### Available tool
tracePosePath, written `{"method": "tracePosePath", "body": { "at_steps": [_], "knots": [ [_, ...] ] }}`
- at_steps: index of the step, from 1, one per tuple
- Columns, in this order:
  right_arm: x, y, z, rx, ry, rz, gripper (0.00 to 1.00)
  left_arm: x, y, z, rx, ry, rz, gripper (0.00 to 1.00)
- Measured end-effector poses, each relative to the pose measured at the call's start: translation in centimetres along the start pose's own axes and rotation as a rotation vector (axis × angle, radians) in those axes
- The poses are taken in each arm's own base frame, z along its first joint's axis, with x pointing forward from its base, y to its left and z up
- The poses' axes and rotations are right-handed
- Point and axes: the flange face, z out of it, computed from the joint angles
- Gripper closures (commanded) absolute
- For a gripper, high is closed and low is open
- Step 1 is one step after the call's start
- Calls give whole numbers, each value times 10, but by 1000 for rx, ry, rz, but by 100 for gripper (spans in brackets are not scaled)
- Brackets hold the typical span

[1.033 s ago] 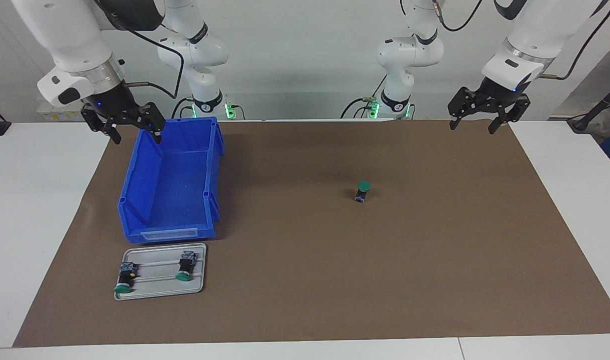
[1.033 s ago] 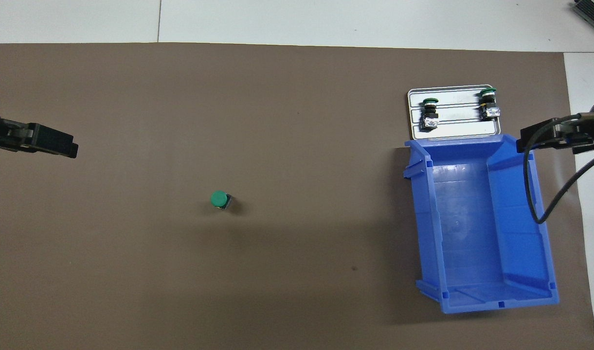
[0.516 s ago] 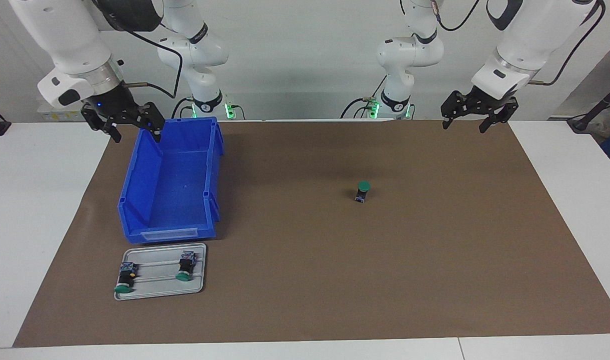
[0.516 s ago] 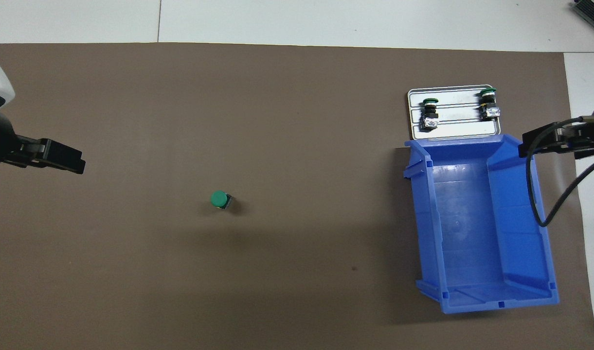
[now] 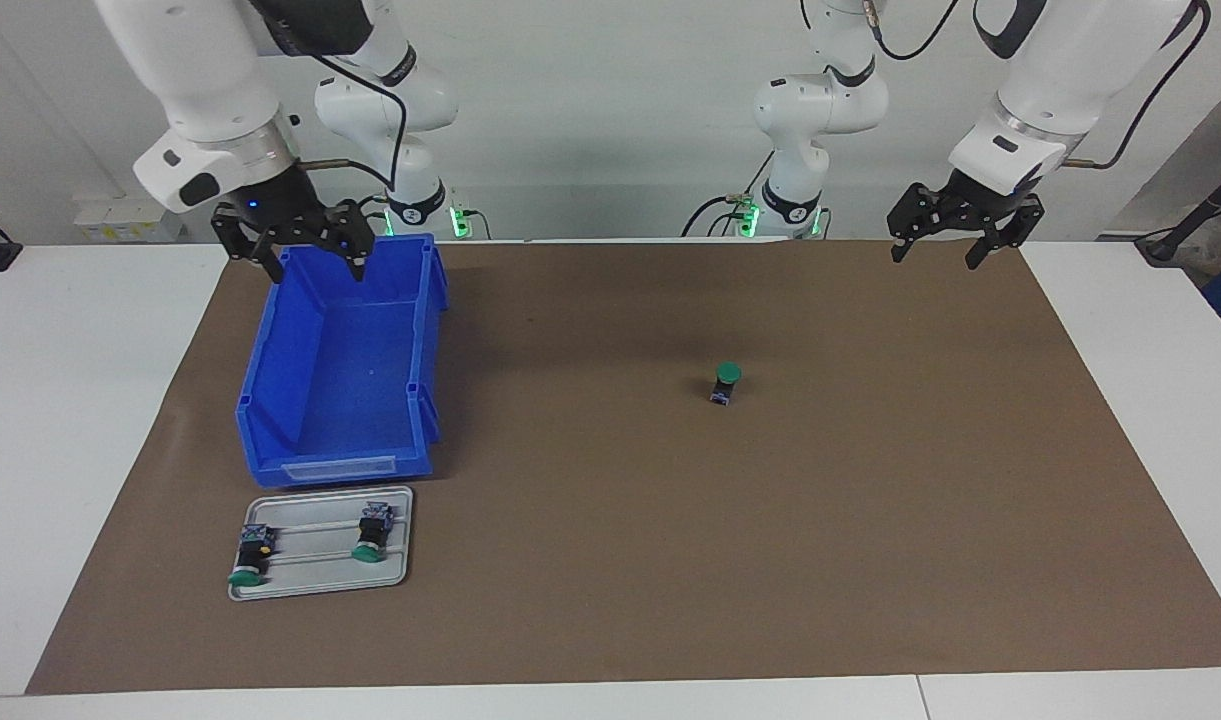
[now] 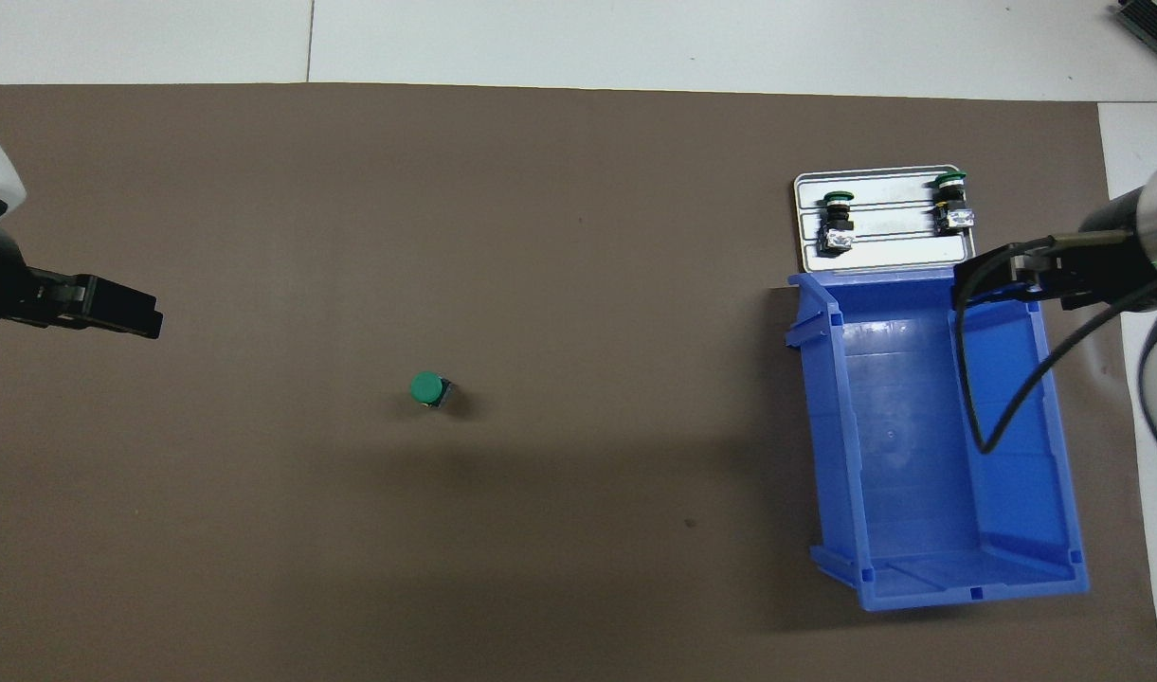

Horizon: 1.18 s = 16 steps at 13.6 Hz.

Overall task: Place and press button with both arms
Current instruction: 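Reach the right gripper to the button and grasp it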

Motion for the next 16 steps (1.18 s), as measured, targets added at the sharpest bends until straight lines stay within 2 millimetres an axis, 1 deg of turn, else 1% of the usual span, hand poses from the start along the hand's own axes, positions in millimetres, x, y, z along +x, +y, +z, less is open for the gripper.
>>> {"method": "tracePosePath", "body": {
  "at_steps": [2, 3, 4, 5, 7, 9, 11, 12, 16],
  "knots": [
    [-8, -64, -1, -1, 46, -2, 1, 0, 0, 1, 0, -3, 0, 0],
    [-14, -95, 2, 0, 58, 9, 1, 0, 0, 1, 0, -3, 0, 0],
    [-20, -129, 9, -1, 63, 28, 1, 0, 0, 1, 1, -3, 0, 0],
    [-24, -166, 22, 0, 68, 47, 1, 0, 0, 1, 1, -2, 0, 0],
    [-23, -235, 58, 9, 81, 73, 1, 0, 0, 1, 1, -2, 0, 0],
    [-16, -296, 96, 44, 117, 100, 1, 0, 0, 1, 1, -2, 0, 0],
    [-17, -350, 135, 89, 156, 115, 1, 0, 0, 1, 1, -2, 0, 0],
    [-20, -371, 154, 110, 169, 124, 2, 0, 0, 1, 1, -2, 0, 0],
    [-36, -438, 231, 132, 160, 211, 2, 0, 0, 1, 1, -2, -1, 0]
  ]
}}
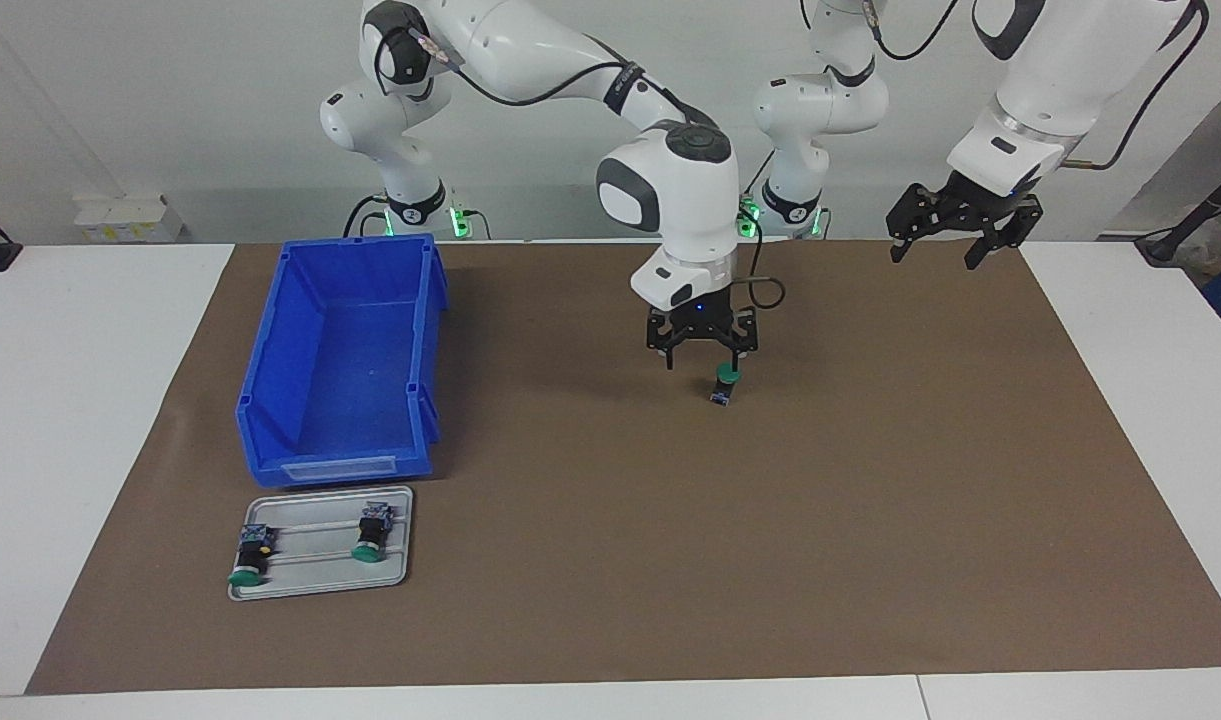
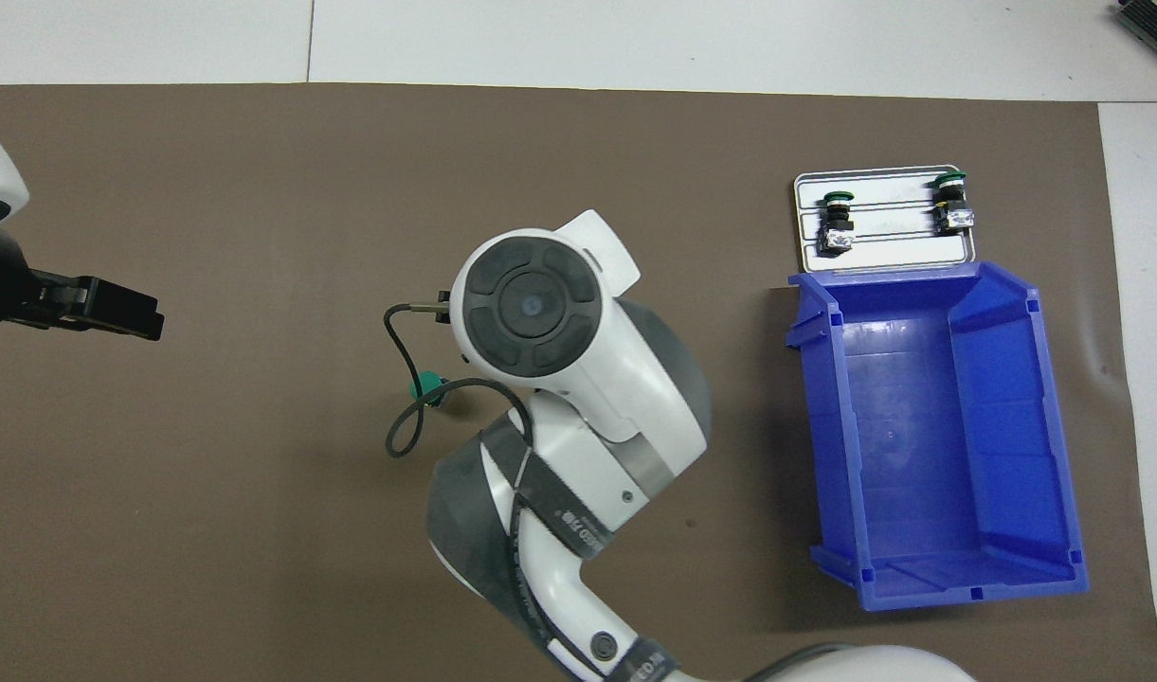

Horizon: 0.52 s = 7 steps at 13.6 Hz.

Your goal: Place and press button with both arms

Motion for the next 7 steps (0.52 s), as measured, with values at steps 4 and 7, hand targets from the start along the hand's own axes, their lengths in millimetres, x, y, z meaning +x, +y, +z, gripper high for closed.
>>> {"method": "tracePosePath", "body": {
  "at_steps": [4, 7],
  "knots": [
    [-24, -21, 45, -19, -13, 28, 4, 0, -1, 0, 1, 0, -1, 0],
    [-35, -27, 47, -19, -17, 47, 9, 0, -1, 0, 1, 0, -1, 0]
  ]
}}
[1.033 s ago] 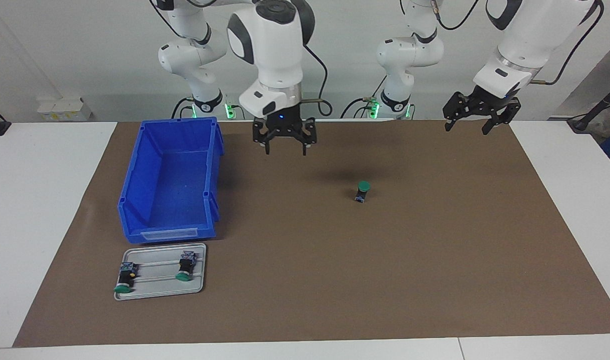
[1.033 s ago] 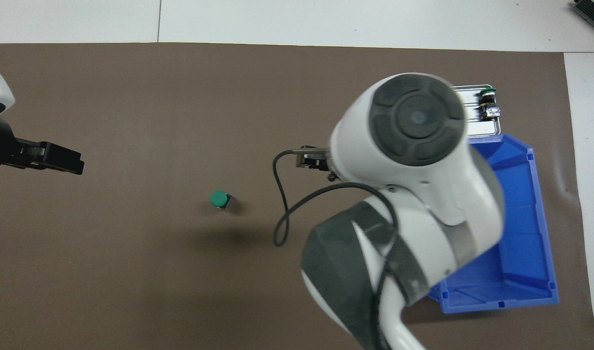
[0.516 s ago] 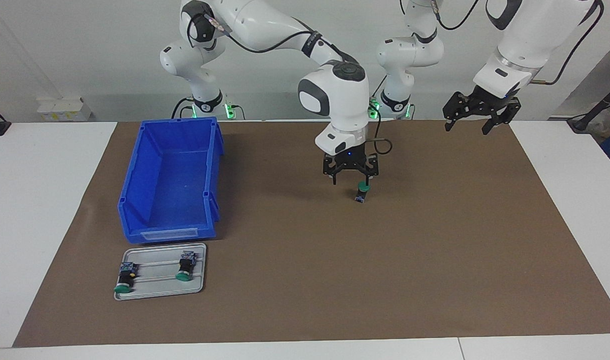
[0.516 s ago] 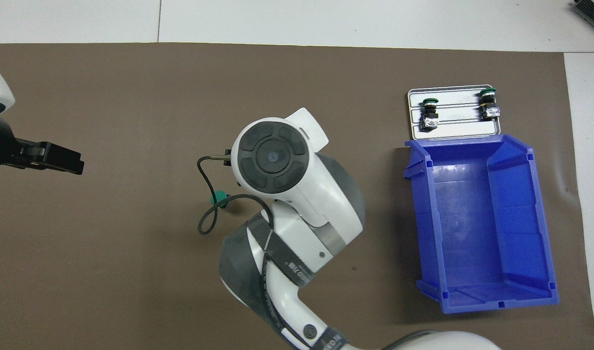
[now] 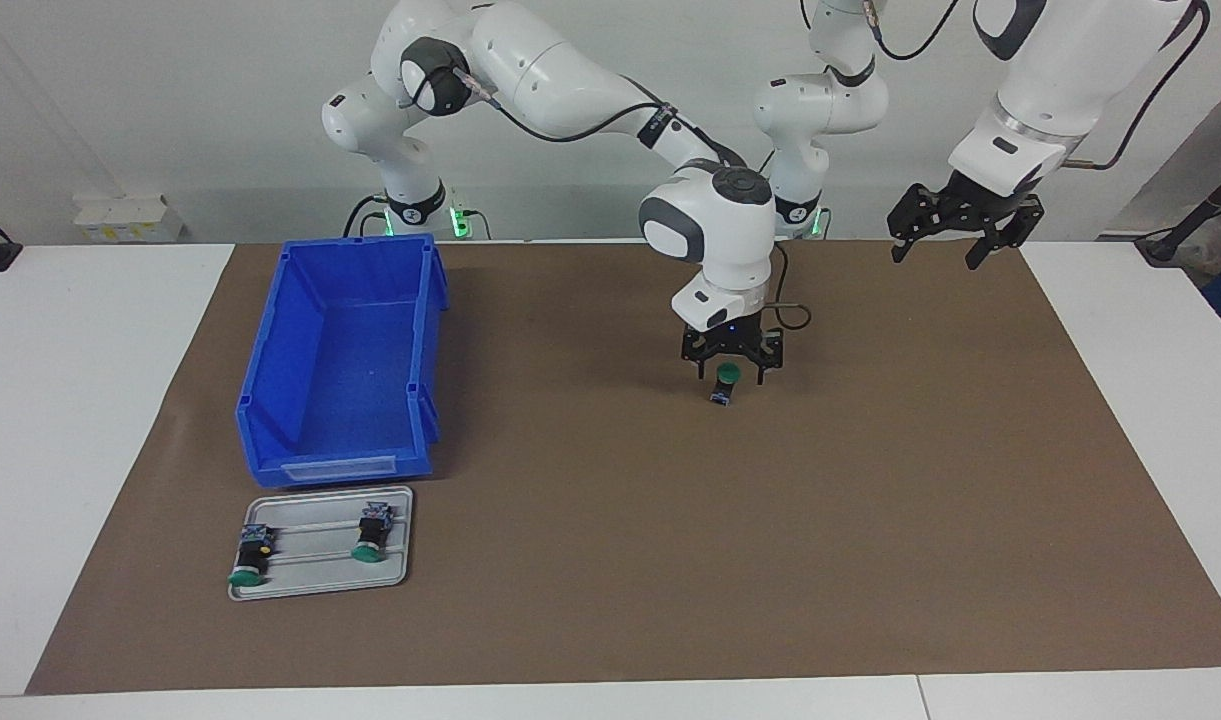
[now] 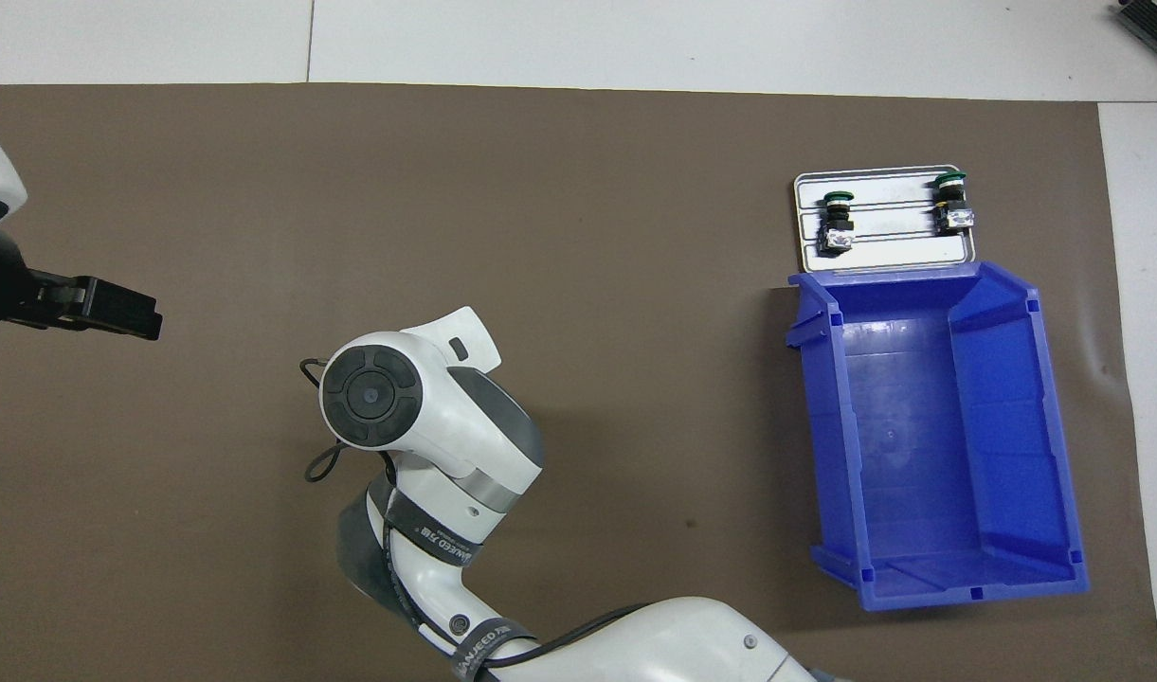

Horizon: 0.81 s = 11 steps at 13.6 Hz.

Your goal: Place and press button with both arms

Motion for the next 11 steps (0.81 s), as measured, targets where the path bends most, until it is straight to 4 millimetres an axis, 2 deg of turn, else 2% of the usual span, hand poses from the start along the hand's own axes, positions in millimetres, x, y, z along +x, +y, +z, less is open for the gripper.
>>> {"method": "tracePosePath", "body": {
  "at_steps": [3, 6, 8, 11],
  "knots": [
    [-10, 4, 18, -31, -16, 31, 12, 0, 0, 0, 0, 0, 0, 0],
    [-26, 9, 42, -61, -27, 43, 22, 0, 0, 0, 0, 0, 0, 0],
    [-27, 10, 45, -52, -21, 58, 31, 0, 0, 0, 0, 0, 0, 0],
    [-26, 8, 44, -32, -12, 65, 32, 0, 0, 0, 0, 0, 0, 0]
  ]
}}
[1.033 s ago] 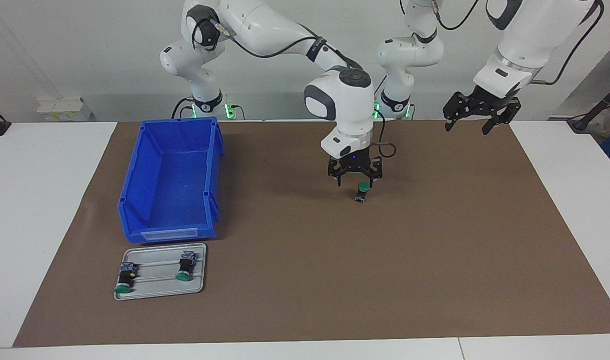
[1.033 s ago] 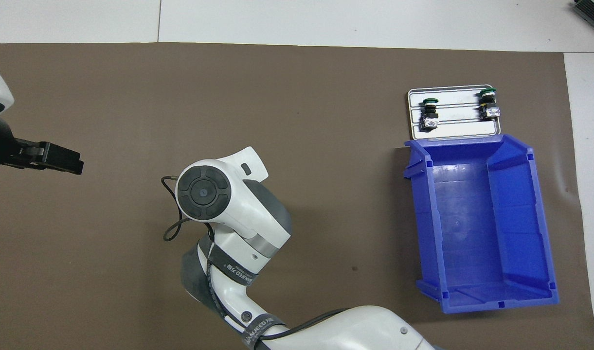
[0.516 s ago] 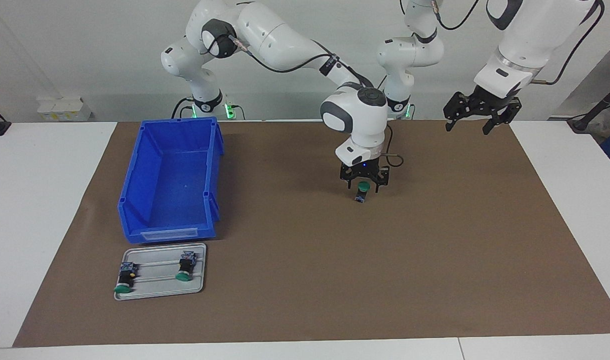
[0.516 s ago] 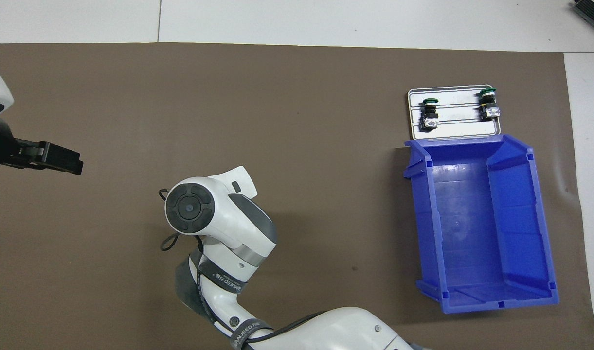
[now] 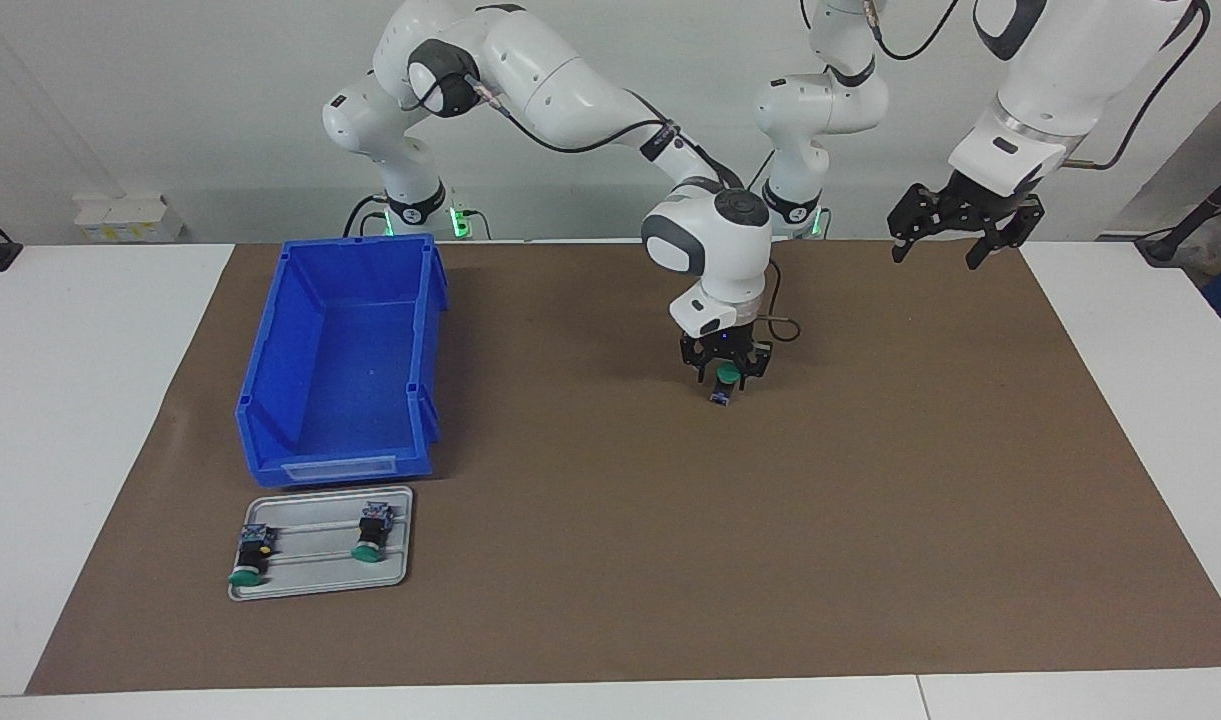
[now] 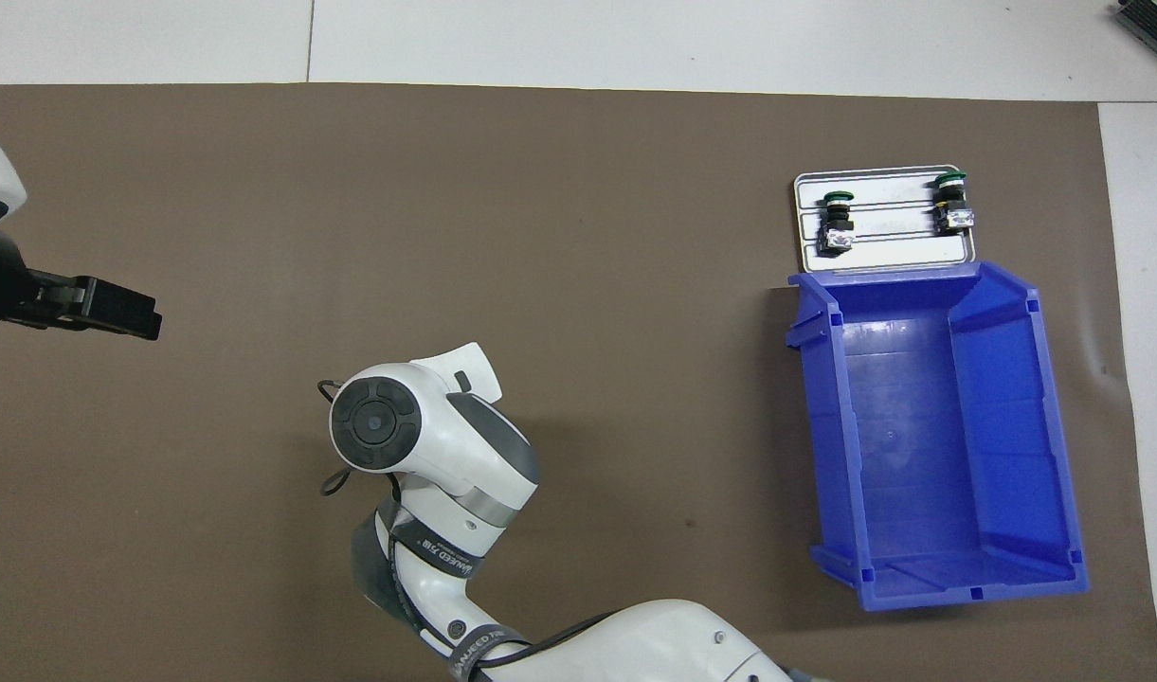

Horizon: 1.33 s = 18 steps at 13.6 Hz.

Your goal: Place and press button with both arms

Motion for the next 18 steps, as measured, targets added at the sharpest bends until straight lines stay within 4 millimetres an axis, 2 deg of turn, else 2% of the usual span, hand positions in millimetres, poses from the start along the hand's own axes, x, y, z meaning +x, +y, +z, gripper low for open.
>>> {"method": "tracePosePath", "body": {
  "at_steps": [6, 8, 13, 18],
  "knots": [
    [-13, -4, 15, 7, 34, -32, 33, 0, 0, 0, 0, 0, 0, 0],
    [-12, -3, 16, 7, 36, -32, 43, 0, 0, 0, 0, 0, 0, 0],
    [-10, -4, 14, 19, 42, 2, 61, 0, 0, 0, 0, 0, 0, 0],
    [-10, -5, 14, 24, 43, 39, 90, 0, 0, 0, 0, 0, 0, 0]
  ]
}}
